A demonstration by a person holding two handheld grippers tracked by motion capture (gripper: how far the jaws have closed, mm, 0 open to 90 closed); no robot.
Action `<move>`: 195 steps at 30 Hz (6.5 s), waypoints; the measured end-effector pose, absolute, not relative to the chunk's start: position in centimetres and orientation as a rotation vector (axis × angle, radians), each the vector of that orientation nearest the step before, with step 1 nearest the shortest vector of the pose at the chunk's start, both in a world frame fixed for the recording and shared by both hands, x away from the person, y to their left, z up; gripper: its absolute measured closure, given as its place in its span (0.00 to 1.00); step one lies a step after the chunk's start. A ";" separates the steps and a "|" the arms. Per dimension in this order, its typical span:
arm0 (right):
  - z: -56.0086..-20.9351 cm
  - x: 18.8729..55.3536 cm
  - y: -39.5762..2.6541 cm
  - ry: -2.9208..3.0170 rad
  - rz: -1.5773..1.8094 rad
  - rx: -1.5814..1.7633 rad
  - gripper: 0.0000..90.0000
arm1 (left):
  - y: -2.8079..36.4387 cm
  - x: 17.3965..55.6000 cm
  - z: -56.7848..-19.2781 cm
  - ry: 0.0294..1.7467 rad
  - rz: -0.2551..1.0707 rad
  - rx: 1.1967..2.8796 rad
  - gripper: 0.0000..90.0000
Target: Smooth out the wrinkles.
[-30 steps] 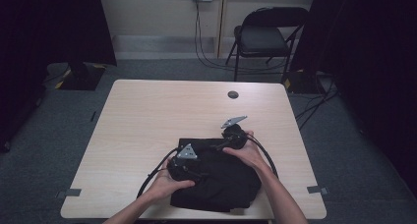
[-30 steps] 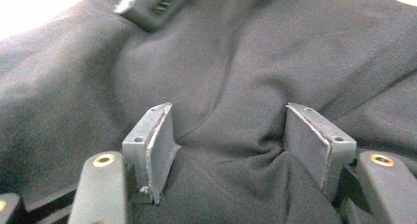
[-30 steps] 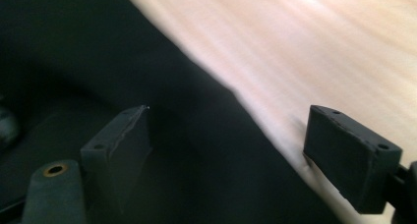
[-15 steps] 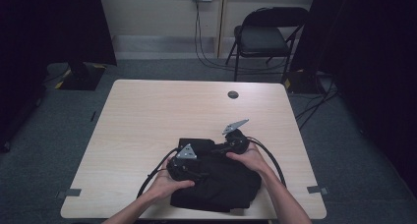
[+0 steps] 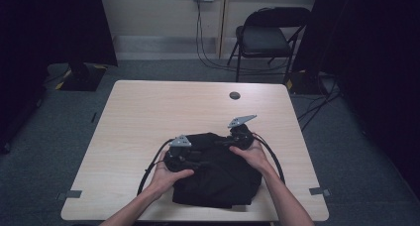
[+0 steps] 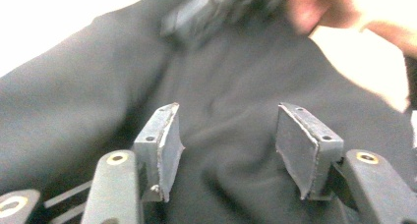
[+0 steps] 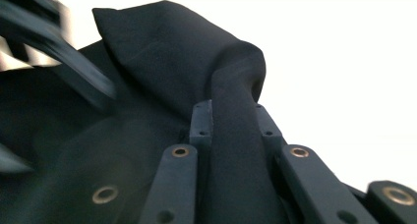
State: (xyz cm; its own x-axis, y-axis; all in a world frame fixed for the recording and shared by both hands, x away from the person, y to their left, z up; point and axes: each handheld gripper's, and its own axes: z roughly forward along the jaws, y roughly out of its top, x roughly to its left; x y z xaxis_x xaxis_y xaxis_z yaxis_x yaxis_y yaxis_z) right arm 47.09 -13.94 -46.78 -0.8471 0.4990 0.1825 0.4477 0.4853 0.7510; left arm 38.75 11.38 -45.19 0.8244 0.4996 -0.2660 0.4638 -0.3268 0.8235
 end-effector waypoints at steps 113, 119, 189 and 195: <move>-44.7 35.1 -16.5 2.482 1.202 0.957 0.59 | 11.8 36.1 -46.5 0.560 0.198 2.183 0.43; -45.7 32.3 -18.6 2.436 1.201 1.001 0.41 | 12.2 36.2 -45.0 0.575 0.242 2.158 0.41; -45.4 37.3 -23.9 2.168 1.228 1.210 0.22 | 24.8 37.5 -45.6 0.971 0.397 2.009 0.28; -48.1 36.4 -27.3 2.182 1.029 1.391 0.21 | 27.2 37.8 -48.6 1.168 0.361 2.109 0.32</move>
